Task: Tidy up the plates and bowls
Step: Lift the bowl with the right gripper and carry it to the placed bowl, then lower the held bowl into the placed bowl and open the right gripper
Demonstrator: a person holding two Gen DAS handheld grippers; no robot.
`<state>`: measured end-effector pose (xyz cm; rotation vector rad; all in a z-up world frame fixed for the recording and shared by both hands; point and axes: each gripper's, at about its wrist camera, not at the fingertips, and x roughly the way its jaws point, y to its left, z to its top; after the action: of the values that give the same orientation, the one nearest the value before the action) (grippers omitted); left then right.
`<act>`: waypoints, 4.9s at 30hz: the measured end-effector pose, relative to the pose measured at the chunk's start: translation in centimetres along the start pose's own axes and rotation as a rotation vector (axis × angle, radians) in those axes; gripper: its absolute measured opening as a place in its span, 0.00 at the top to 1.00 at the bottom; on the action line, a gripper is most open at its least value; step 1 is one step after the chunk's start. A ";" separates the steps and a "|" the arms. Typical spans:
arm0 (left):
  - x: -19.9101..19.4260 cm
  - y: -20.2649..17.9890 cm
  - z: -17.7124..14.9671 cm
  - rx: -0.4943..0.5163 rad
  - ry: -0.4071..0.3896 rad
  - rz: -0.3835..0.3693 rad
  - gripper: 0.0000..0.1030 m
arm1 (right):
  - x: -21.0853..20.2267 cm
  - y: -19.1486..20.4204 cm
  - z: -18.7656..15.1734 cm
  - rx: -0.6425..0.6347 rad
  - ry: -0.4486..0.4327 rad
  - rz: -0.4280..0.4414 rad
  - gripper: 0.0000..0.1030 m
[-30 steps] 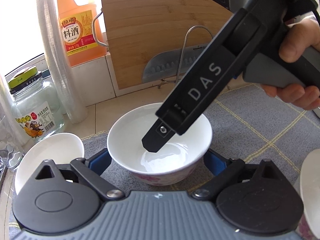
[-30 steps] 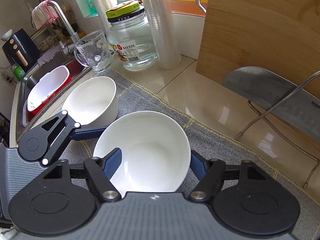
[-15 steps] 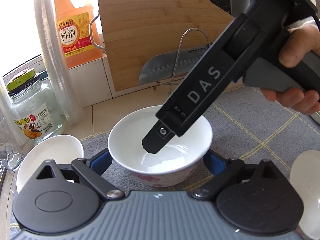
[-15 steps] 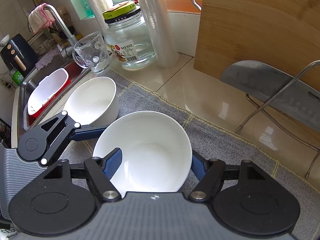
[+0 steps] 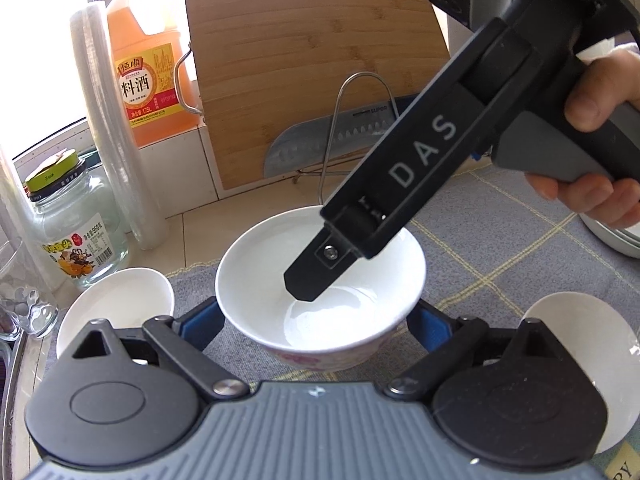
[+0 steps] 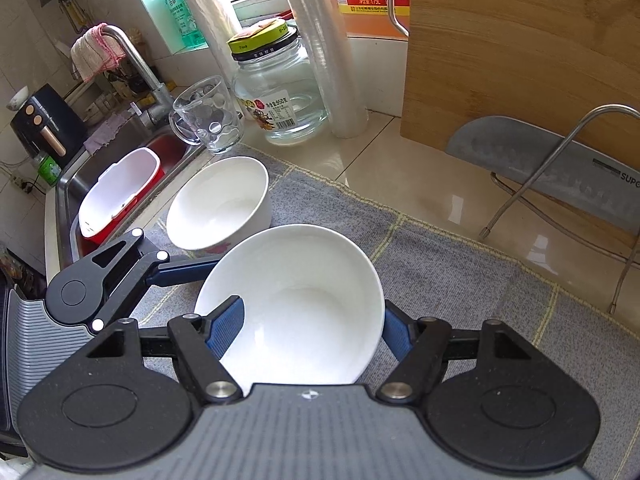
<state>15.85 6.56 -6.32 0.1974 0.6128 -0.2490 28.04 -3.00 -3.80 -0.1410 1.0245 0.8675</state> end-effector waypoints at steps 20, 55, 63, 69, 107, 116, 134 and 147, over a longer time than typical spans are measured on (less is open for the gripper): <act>-4.1 -3.2 -0.9 0.027 0.002 -0.050 0.06 | -4.4 2.8 -4.6 0.019 -0.042 -0.010 0.24; -7.9 -8.7 -1.5 0.158 0.011 -0.230 0.06 | -10.8 3.7 -13.1 0.158 -0.093 -0.095 0.24; -7.0 -9.8 -1.5 0.169 0.030 -0.272 0.06 | -11.4 2.7 -14.3 0.191 -0.093 -0.117 0.24; -6.2 -10.2 -1.5 0.173 0.045 -0.282 0.06 | -11.2 2.4 -14.6 0.194 -0.083 -0.127 0.24; -4.9 -10.1 -1.8 0.152 0.095 -0.303 0.06 | -9.6 1.4 -14.6 0.197 -0.039 -0.120 0.24; -4.8 -9.9 -1.8 0.150 0.098 -0.311 0.06 | -9.6 1.3 -14.6 0.200 -0.040 -0.120 0.24; -5.5 -9.5 -2.0 0.159 0.100 -0.332 0.04 | -10.0 2.1 -14.1 0.161 -0.072 -0.117 0.05; -7.9 -6.2 -2.3 0.089 0.076 -0.309 0.03 | -11.1 1.8 -14.6 0.153 -0.096 -0.222 0.02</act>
<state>6.56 2.60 -4.20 0.1977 0.7081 -0.5696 14.27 -15.14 -2.39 -0.0808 0.9613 0.5870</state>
